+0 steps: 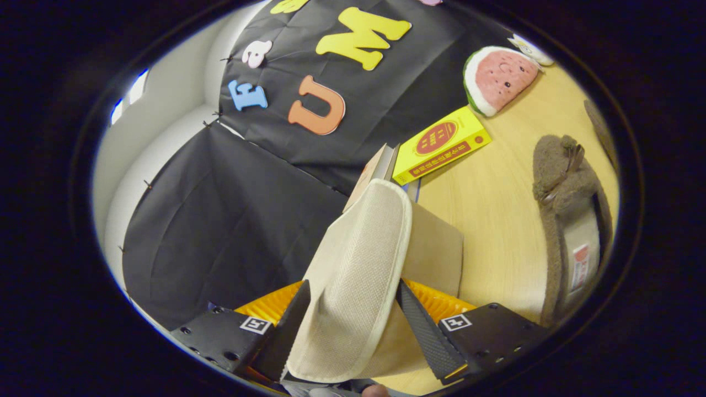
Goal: Open the storage box then place both shoes into the box .Put the left shoe in first, then the right shoe, with the right side of both shoes facing outward in a uniform manner.
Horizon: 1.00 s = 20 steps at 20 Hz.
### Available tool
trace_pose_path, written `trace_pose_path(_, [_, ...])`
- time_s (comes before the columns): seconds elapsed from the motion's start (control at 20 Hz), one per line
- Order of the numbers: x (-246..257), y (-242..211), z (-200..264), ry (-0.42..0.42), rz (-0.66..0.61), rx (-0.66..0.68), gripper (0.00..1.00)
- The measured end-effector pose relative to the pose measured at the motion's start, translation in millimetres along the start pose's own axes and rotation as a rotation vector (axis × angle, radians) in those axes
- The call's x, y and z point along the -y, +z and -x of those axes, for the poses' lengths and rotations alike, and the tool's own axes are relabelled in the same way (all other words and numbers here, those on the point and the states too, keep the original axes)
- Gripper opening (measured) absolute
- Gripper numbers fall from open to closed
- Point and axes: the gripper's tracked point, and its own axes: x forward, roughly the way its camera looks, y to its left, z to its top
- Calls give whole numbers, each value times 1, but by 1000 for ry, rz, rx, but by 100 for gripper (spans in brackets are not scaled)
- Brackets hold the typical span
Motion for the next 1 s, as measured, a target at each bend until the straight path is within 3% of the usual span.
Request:
trace_pose_path(0.05, [3,1,-1,-16,5,6,92])
trace_pose_path(0.3, [10,18,13,-61,-6,48,45])
trace_pose_path(0.4, [-10,27,24,-33,-6,81,26])
trace_pose_path(0.5, [-23,30,30,-60,83,84,7])
trace_pose_path(0.55, [-33,31,32,-65,101,90,7])
trace_pose_path(0.6, [-43,34,29,-63,121,88,0])
trace_pose_path(1.0, [-167,45,10,-37,317,85,0])
